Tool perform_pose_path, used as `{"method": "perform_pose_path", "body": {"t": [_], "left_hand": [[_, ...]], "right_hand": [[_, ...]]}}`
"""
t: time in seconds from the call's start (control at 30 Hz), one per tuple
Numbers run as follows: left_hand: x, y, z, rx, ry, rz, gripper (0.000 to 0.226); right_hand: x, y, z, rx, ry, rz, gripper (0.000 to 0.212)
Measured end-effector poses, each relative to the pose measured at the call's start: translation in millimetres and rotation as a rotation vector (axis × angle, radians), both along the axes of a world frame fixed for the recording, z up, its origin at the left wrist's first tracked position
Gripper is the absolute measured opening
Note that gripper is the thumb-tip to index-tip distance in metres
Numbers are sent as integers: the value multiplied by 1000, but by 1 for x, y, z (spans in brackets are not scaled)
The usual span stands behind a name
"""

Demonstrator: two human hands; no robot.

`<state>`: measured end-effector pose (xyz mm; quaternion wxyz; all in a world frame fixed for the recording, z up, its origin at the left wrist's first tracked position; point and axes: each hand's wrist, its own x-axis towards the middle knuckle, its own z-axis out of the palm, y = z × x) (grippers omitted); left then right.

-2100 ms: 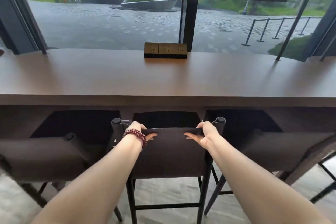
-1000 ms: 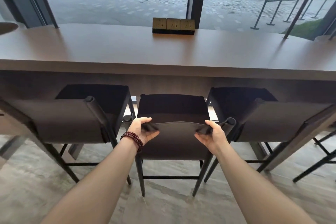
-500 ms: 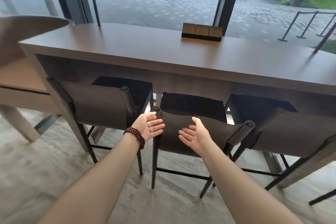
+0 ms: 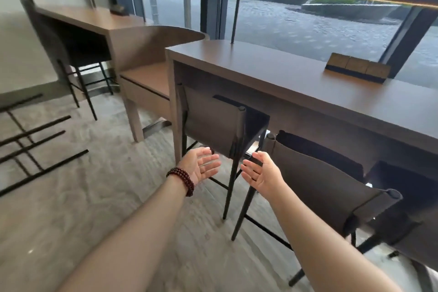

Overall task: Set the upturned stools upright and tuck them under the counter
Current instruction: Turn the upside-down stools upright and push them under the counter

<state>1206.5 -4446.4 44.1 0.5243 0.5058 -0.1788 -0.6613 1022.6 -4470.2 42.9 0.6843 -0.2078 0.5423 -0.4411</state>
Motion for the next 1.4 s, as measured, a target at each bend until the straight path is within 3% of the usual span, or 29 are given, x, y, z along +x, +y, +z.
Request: {"method": "perform_pose_path", "body": {"t": [0.2, 0.33, 0.63, 1.0, 1.4], "left_hand": [[52, 82, -5, 12, 10, 173, 14], [103, 133, -4, 15, 9, 308, 12], [246, 223, -1, -57, -48, 530, 18], [474, 305, 8, -105, -216, 558, 21], [701, 351, -4, -76, -330, 673, 22]], "right_hand": [[66, 46, -5, 15, -28, 180, 16], [117, 76, -10, 27, -40, 317, 29], [271, 125, -14, -64, -9, 567, 33], [508, 175, -8, -254, 15, 754, 34], [749, 189, -28, -274, 55, 912, 33]]}}
